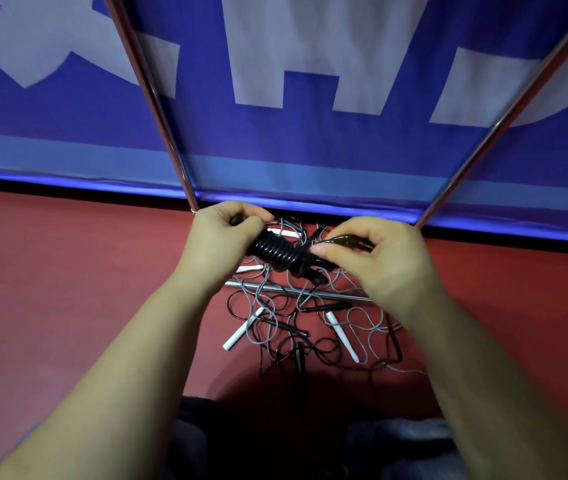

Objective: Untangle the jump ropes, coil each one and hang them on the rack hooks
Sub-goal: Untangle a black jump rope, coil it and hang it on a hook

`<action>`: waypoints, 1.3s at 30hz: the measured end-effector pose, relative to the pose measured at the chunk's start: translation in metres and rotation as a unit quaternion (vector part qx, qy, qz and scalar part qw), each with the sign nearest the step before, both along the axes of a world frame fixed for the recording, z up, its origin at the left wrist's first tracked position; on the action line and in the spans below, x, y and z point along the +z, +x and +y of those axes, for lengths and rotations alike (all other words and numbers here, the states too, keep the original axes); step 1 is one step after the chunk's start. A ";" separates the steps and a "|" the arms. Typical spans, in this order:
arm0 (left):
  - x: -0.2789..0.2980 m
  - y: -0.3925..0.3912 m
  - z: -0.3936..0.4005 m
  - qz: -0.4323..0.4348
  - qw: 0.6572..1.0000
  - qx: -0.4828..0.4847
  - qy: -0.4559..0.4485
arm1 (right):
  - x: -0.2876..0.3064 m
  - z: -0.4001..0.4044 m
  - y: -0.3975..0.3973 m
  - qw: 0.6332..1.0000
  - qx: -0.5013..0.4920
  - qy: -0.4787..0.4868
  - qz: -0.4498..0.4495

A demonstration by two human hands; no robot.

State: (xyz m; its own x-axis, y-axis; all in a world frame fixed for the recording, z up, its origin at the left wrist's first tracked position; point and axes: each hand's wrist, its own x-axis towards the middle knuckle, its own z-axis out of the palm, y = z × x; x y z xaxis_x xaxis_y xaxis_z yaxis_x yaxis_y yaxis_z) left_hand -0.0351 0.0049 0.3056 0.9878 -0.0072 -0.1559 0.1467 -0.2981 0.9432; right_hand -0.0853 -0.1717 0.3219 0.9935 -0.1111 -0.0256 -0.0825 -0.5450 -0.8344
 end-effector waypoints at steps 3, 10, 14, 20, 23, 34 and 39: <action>0.004 -0.002 0.001 0.059 0.995 -0.061 -0.051 | -0.002 -0.008 0.001 0.991 0.041 0.038 0.124; 0.004 -0.005 -0.010 0.160 0.956 -0.039 -0.242 | 0.010 0.003 -0.002 0.867 0.116 0.353 0.333; 0.001 -0.002 -0.013 0.195 0.918 0.017 -0.345 | 0.006 0.023 -0.002 0.851 0.042 0.457 0.255; -0.008 -0.003 -0.021 0.191 0.906 0.138 -0.353 | -0.014 0.040 0.001 0.954 -0.092 0.246 0.145; -0.007 -0.003 -0.021 0.112 0.942 0.178 -0.262 | -0.019 0.043 0.000 0.946 -0.080 0.268 0.166; -0.007 -0.029 -0.025 -0.265 0.962 0.056 0.018 | -0.008 0.033 0.002 0.845 -0.133 0.444 0.267; -0.004 -0.020 -0.024 -0.126 0.990 0.000 -0.058 | -0.008 0.024 0.007 0.872 -0.152 0.423 0.194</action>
